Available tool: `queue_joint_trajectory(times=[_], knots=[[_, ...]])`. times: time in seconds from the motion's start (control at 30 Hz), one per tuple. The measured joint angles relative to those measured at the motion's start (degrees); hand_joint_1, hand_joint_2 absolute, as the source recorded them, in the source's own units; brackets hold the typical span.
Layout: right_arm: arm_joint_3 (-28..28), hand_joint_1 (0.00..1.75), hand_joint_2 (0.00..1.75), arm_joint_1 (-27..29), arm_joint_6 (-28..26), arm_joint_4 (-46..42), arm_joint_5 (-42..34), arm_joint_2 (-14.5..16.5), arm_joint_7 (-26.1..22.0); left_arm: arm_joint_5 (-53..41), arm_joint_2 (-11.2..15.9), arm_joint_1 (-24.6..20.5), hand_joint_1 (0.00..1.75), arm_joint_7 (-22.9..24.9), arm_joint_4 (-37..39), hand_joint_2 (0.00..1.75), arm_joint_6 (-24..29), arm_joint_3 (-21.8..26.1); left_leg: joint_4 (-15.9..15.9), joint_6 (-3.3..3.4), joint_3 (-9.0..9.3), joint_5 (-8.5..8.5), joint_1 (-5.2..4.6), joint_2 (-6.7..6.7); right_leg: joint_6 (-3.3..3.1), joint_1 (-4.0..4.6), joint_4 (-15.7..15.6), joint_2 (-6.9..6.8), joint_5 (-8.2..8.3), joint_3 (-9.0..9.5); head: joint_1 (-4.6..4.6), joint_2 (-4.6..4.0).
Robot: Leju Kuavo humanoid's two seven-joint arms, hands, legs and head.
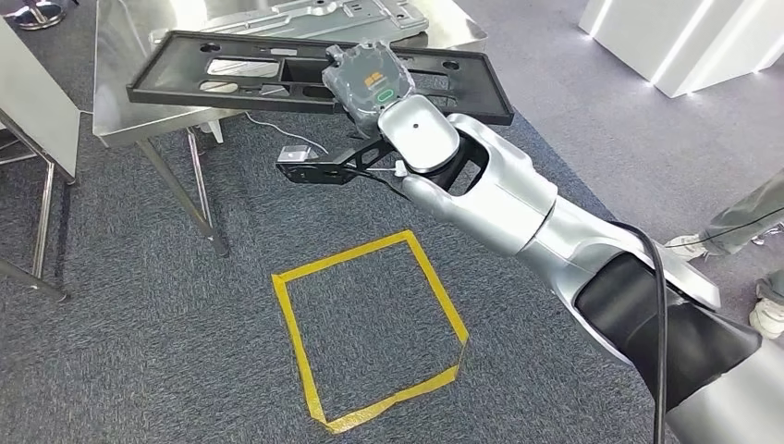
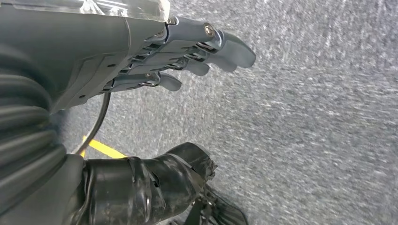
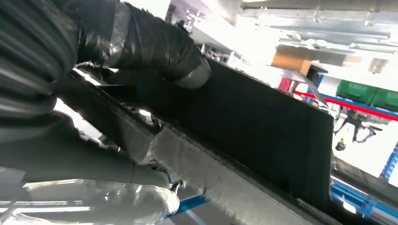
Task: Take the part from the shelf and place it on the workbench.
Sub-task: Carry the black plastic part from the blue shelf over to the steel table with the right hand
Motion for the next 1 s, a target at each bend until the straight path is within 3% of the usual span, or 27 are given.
queue_joint_trajectory(times=[0.07,0.1,0.17,0.23,0.27,0.37,0.43,0.5,0.57,0.6,0.63,0.7,0.73,0.83,0.9,0.93,1.0], knots=[[-0.01,1.75,1.75,0.38,-0.01,0.04,0.11,-0.01,0.01,0.0,-0.13,-0.13,0.0,0.01,0.0,1.75,-0.04,0.0,0.42,0.36,0.32,-0.56,-0.41,-0.43,-0.25,0.51,5.56,0.33,-0.83,-3.61,0.11,0.0],[-0.01,1.75,1.75,0.57,-0.01,0.07,0.18,-0.02,0.03,0.0,-0.19,-0.13,0.0,0.01,0.0,1.75,-0.05,0.0,0.66,0.42,0.5,-0.87,-0.57,-0.75,-0.37,0.69,5.18,0.37,0.39,-3.91,0.14,0.0],[-0.03,1.75,1.75,0.67,-0.03,0.1,0.4,-0.04,0.15,-0.03,-0.25,-0.1,0.0,-0.01,0.0,1.75,-0.05,0.0,1.5,0.25,0.82,-1.71,-0.72,-1.53,-0.68,0.92,-1.12,0.46,4.9,-1.6,0.18,0.0],[-0.09,1.75,1.75,0.43,-0.09,0.05,0.64,-0.04,0.34,-0.1,-0.24,-0.13,0.0,-0.02,0.0,1.75,-0.04,0.0,2.7,-0.08,0.61,-2.75,-1.03,-2.12,-1.01,0.84,-7.94,0.78,7.36,1.53,0.19,0.0],[-0.14,1.75,1.75,0.33,-0.13,-0.01,0.73,-0.04,0.4,-0.16,-0.24,-0.13,0.0,-0.03,0.0,1.75,-0.03,0.0,3.18,-0.2,0.36,-3.12,-1.13,-2.29,-1.2,0.84,-9.38,0.92,7.48,2.2,0.19,0.0],[-0.21,1.75,1.75,0.36,-0.19,-0.17,0.87,-0.03,0.61,-0.33,-0.19,0.03,0.0,-0.09,0.0,1.75,-0.01,0.0,4.35,-0.57,-0.4,-3.88,-1.05,-2.33,-1.83,0.81,-9.41,0.92,6.97,2.12,0.22,0.0],[-0.38,1.75,1.75,0.37,-0.19,-0.22,1.06,-0.02,0.85,-0.38,-0.18,0.15,0.0,-0.11,0.0,1.75,-0.01,0.0,7.84,-1.48,-2.01,-5.93,-0.74,-1.85,-2.23,0.46,-9.51,0.87,6.91,2.27,0.02,0.0],[-0.58,1.75,1.75,0.36,-0.19,-0.3,1.26,0.01,0.97,-0.39,-0.24,0.04,0.0,-0.14,0.0,1.75,-0.02,0.0,14.98,-2.47,-5.58,-9.03,-0.15,-1.35,-2.44,0.34,-9.64,0.87,6.82,2.5,-0.25,0.0],[-0.64,1.75,1.75,0.53,-0.17,-0.36,1.37,0.01,0.97,-0.39,-0.32,-0.02,0.0,-0.14,0.0,1.75,-0.04,0.0,20.27,-2.87,-8.79,-10.0,0.34,-1.1,-2.41,0.33,-9.68,0.86,6.55,2.84,-0.25,0.0],[-0.64,1.75,1.75,0.65,-0.15,-0.36,1.4,0.02,0.97,-0.39,-0.37,0.0,0.0,-0.14,0.0,1.75,-0.05,0.0,20.02,-2.79,-9.11,-8.89,0.42,-1.04,-2.37,0.37,-9.69,0.87,6.37,3.1,-0.24,0.0],[-0.65,1.75,1.75,0.72,-0.14,-0.36,1.42,0.02,0.97,-0.39,-0.38,0.01,0.0,-0.14,0.0,1.75,-0.05,0.0,17.55,-2.47,-8.32,-6.84,0.37,-1.03,-2.35,0.47,-9.75,0.87,6.19,3.44,-0.24,0.0],[-0.72,1.75,1.75,0.66,-0.09,-0.38,1.5,0.02,0.97,-0.39,-0.23,-0.02,0.0,-0.14,0.01,1.75,-0.05,0.0,9.26,-1.01,-4.88,-2.17,-0.23,-0.98,-2.34,0.56,-10.14,0.85,5.95,4.22,-0.19,0.0],[-0.77,1.75,1.75,0.54,-0.05,-0.4,1.56,0.02,0.97,-0.4,-0.13,-0.04,0.0,-0.14,0.01,1.75,-0.05,0.0,5.94,-0.3,-3.31,-0.84,-0.61,-0.92,-2.22,0.51,-10.44,0.85,5.95,4.47,-0.17,0.0],[-0.86,1.75,1.75,0.44,0.03,-0.44,1.68,0.01,0.97,-0.42,0.32,-0.07,0.0,-0.15,-0.01,1.75,-0.02,0.0,2.21,0.78,-1.46,-0.31,-1.44,-0.81,-1.43,0.13,-11.37,0.84,6.21,4.71,-0.17,0.0],[-1.05,1.75,1.75,0.42,0.07,-0.47,1.72,0.0,0.99,-0.4,0.39,-0.08,0.0,0.03,-0.01,1.75,-0.02,0.0,-0.13,1.2,-0.19,0.32,-1.2,-0.72,-1.09,0.27,-11.51,0.78,5.81,4.81,-0.02,0.0],[-1.2,1.75,1.75,0.23,0.09,-0.48,1.74,-0.01,1.01,-0.37,0.32,-0.14,0.0,0.22,-0.01,1.75,-0.03,0.0,-1.15,1.36,0.47,0.66,-1.04,-0.64,-1.06,0.42,-10.07,0.77,4.83,4.24,0.12,0.0],[-1.44,1.75,1.75,-0.2,0.12,-0.43,1.78,-0.02,1.03,-0.17,0.11,-0.27,0.0,0.86,-0.01,1.75,-0.04,0.0,-1.58,1.38,1.0,0.65,-0.9,-0.52,-1.08,0.59,-2.97,0.77,1.5,0.9,0.41,0.0]])
